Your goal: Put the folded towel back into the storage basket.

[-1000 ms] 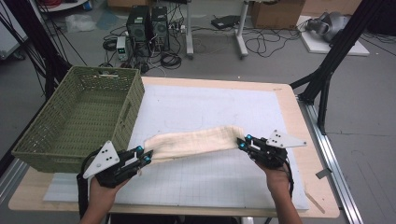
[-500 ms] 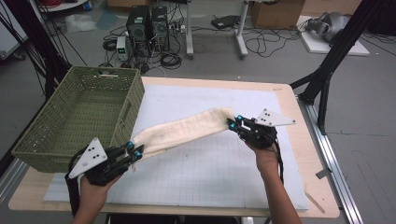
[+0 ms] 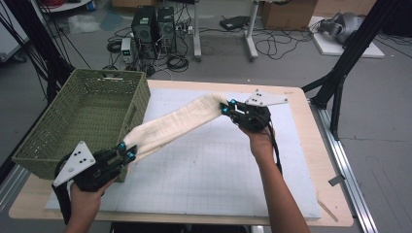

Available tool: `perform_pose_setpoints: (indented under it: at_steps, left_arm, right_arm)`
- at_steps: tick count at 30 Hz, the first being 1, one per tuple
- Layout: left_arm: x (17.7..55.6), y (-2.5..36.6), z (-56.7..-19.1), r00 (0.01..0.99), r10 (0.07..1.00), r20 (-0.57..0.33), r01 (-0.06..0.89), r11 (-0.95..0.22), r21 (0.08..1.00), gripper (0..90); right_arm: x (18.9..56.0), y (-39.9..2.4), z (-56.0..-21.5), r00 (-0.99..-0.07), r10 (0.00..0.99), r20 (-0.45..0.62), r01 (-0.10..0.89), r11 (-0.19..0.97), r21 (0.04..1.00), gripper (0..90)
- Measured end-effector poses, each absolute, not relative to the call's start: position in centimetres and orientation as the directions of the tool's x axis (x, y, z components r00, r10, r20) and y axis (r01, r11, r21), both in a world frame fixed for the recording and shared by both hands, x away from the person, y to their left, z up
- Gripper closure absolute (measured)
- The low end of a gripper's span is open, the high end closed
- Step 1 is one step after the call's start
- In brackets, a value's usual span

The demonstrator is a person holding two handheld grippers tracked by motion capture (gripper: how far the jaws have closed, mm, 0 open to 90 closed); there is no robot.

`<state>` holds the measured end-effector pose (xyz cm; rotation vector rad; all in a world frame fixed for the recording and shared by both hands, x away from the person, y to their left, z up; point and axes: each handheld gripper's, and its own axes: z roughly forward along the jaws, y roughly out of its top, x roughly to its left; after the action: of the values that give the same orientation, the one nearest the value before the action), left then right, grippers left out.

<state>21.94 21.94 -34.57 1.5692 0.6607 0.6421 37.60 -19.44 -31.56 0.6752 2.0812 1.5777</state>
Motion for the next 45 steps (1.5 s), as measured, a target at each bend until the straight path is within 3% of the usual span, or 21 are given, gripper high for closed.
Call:
perform_pose_setpoints:
  at_steps: [24,45]
  left_arm:
    - [20.9,26.7,-33.4,0.544,0.839,0.010,0.049,-0.043,0.998,82.2]
    - [20.7,29.8,-33.3,0.458,0.889,-0.009,0.051,-0.017,0.999,82.2]
  right_arm:
    - [44.0,-7.9,-27.0,-0.816,0.573,-0.070,0.087,0.242,0.966,81.2]
    - [47.1,0.8,-25.5,-0.828,0.556,-0.076,0.079,0.249,0.965,81.3]
